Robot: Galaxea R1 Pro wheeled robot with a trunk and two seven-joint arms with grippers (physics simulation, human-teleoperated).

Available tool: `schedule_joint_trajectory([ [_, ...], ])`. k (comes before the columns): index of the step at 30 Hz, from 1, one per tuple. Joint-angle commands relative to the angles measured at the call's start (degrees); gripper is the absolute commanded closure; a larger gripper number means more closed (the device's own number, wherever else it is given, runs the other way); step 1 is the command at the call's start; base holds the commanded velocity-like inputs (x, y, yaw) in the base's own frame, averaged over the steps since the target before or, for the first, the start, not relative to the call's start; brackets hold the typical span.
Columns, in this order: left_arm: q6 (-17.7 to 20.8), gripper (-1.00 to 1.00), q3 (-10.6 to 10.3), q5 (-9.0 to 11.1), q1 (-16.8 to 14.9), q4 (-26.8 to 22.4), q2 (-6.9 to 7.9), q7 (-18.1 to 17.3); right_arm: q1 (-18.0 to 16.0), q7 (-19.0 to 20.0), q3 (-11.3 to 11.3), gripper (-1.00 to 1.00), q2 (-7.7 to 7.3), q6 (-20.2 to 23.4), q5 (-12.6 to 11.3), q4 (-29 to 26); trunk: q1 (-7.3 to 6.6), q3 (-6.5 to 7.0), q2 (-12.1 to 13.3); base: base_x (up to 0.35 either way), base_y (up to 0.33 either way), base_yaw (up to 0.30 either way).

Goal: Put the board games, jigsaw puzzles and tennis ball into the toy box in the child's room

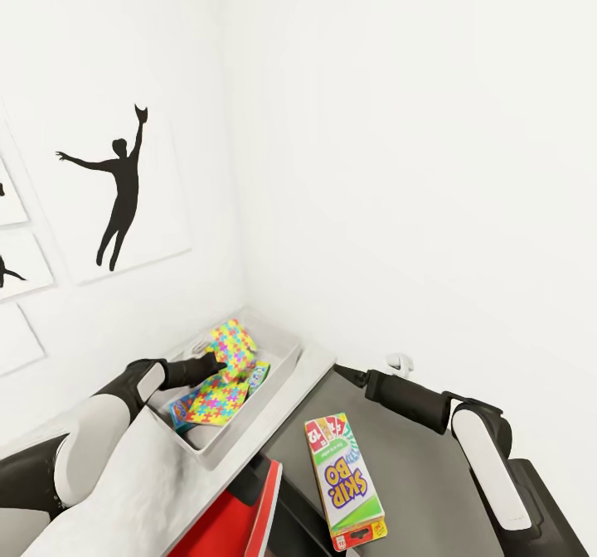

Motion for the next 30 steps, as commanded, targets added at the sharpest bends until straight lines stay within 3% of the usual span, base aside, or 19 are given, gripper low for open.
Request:
schedule_joint_trajectory([
  [1,0.45,1.00,0.03,-0.02,-0.05,-0.02,-0.01,-0.02,-0.06,0.34,0.02,-1.00,-0.03,0.15,0.33,-0.02,0.04,-0.14,-0.14,0.000,0.000,0.000],
  [12,0.39,1.00,0.03,-1.00,0.03,-0.02,-0.37,-0.11,-0.06,0.34,0.06,-1.00,-0.03,0.15,0.33,-0.02,0.04,-0.14,-0.14,0.000,0.000,0.000],
  [13,0.39,-1.00,0.03,-1.01,0.01,-0.02,-0.39,-0.11,-0.06,0.34,0.07,-1.00,-0.03,0.15,0.33,-0.02,0.04,-0.14,-0.14,0.000,0.000,0.000],
  [25,0.35,-1.00,0.11,-1.07,-0.01,-0.04,0.22,-0.07,-0.06,0.34,0.09,-1.00,-0.03,0.12,0.33,-0.02,0.04,-0.14,-0.14,0.000,0.000,0.000],
  [28,0.37,-1.00,0.15,-0.99,-0.02,-0.08,1.53,-0.13,-0.06,0.34,0.09,-1.00,-0.03,0.14,0.33,-0.02,0.04,-0.14,-0.14,0.000,0.000,0.000],
  [30,0.43,-1.00,0.21,-0.74,-0.04,-0.15,3.25,-0.40,-0.06,0.34,0.09,-1.00,-0.03,0.13,0.33,-0.02,0.04,-0.14,-0.14,0.000,0.000,0.000],
])
